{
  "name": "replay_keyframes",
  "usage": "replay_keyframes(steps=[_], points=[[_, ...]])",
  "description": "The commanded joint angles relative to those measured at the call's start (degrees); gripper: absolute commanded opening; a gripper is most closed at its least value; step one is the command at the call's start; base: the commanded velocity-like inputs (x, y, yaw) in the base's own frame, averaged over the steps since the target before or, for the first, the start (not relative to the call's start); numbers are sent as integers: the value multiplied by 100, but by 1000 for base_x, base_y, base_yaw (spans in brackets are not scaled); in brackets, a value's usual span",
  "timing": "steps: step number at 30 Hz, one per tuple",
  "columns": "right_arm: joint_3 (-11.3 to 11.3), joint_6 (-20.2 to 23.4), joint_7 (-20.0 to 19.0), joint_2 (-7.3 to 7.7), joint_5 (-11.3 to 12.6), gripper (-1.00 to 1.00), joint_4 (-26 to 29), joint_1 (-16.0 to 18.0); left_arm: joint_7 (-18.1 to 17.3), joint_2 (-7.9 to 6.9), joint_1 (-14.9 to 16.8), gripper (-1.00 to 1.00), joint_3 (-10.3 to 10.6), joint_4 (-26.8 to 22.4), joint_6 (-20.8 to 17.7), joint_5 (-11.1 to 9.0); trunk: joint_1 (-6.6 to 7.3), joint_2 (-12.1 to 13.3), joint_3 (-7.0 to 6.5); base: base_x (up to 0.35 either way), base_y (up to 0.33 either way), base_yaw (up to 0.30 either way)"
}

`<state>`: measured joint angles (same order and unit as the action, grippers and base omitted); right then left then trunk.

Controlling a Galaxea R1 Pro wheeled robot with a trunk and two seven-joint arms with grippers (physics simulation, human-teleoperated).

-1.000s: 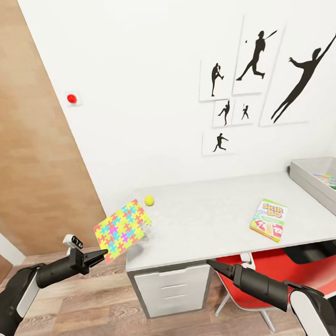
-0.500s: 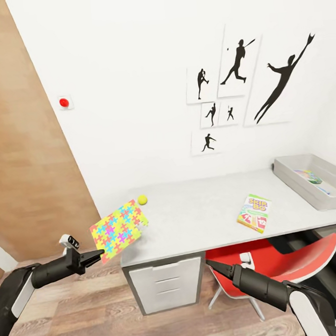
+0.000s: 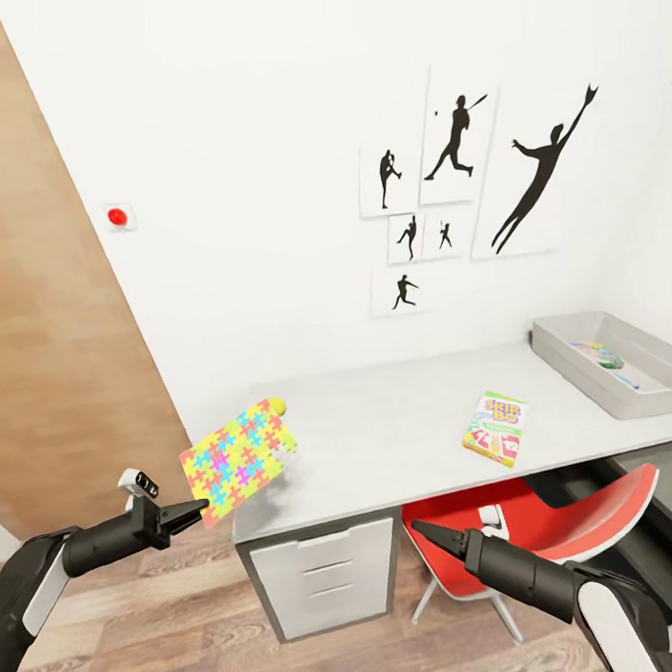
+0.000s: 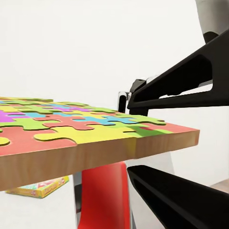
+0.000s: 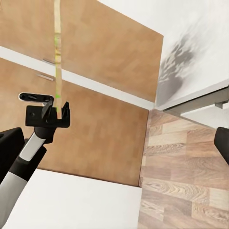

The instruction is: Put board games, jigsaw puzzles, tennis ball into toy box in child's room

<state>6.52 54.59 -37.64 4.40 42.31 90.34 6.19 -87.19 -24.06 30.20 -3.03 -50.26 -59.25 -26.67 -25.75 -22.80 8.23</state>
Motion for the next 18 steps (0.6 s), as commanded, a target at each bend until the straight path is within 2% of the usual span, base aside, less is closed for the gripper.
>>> replay_keyframes(steps=[1, 18], points=[[7, 31, -23, -1, -11, 100, 2, 5, -17, -2, 4, -100, 4, -1, -60, -5, -4, -12, 2, 0, 0, -2], [-21, 34, -18, -9, -12, 100, 1, 5, -17, -41, 4, -100, 0, 5, -60, -8, -4, -12, -158, 0, 0, 0]])
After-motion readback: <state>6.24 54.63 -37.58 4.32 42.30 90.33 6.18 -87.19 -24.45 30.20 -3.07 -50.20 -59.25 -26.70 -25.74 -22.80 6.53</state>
